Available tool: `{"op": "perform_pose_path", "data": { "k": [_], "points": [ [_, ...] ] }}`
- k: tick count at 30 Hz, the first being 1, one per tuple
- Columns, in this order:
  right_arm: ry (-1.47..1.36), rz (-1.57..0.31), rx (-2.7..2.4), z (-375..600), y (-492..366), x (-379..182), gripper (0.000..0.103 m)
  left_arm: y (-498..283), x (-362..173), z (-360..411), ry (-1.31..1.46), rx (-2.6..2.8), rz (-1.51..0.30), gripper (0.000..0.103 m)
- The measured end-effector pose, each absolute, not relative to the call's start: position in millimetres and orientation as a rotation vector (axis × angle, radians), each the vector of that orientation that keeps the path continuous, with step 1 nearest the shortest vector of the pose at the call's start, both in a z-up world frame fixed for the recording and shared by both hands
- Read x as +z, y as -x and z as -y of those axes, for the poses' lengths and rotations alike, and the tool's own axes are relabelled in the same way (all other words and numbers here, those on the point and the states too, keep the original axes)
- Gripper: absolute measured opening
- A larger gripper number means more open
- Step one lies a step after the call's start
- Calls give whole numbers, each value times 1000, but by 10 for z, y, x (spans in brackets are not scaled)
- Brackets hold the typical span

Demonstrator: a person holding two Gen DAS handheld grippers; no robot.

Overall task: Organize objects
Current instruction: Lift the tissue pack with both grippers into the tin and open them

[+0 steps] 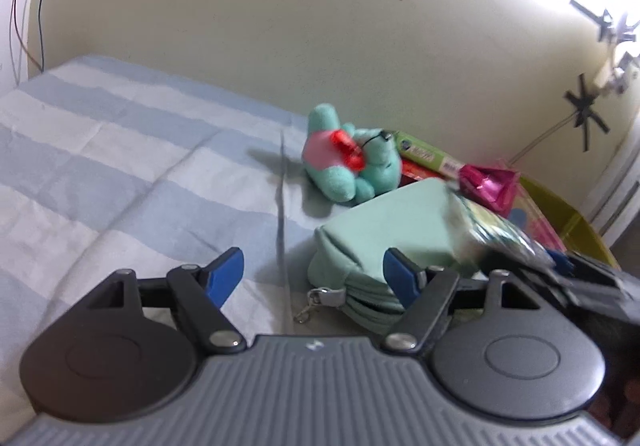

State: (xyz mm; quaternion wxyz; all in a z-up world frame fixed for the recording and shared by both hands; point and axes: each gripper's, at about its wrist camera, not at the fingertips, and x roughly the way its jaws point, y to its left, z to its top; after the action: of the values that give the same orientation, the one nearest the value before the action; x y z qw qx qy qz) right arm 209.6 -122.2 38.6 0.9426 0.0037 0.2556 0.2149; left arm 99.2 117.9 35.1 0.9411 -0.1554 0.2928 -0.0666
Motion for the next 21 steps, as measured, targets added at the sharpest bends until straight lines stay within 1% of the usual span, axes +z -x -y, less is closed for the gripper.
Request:
{"op": "perform_pose_path", "data": {
  "k": [3, 6, 9, 10, 11, 14, 15, 16, 17, 18, 19, 21],
  "points": [
    [37, -507, 443, 1337, -1669, 399, 66, -801, 427, -1120, 298, -219, -576, 78],
    [72, -552, 412, 1481, -1298, 242, 67, -647, 442, -885, 262, -360, -596, 78],
    [63, -602, 345, 1592, -1051, 32, 75, -585, 387, -531, 229, -508, -649, 78],
    [61, -612, 322, 1598, -1028, -20, 83, -580, 358, -403, 220, -547, -672, 78],
    [55, -615, 301, 1620, -985, -58, 88, -579, 314, -297, 208, -568, -692, 78],
    [43, -597, 298, 1681, -824, -55, 88, -596, 209, -47, 161, -601, -743, 77],
    [47, -599, 308, 1683, -814, -58, 88, -614, 150, 26, 147, -607, -767, 73],
    [56, -605, 317, 1657, -840, -74, 79, -634, 91, 93, 141, -613, -796, 66],
    [62, -621, 328, 1624, -884, -105, 55, -592, 90, 170, 108, -604, -764, 53],
    [76, -616, 319, 1589, -902, -122, 51, -584, 95, 246, 95, -642, -784, 50],
    [83, -608, 321, 1575, -892, -107, 48, -576, 135, 321, 88, -632, -783, 50],
    [68, -569, 312, 1700, -818, -52, 48, -583, 305, 446, 43, -652, -730, 50]
  ]
}}
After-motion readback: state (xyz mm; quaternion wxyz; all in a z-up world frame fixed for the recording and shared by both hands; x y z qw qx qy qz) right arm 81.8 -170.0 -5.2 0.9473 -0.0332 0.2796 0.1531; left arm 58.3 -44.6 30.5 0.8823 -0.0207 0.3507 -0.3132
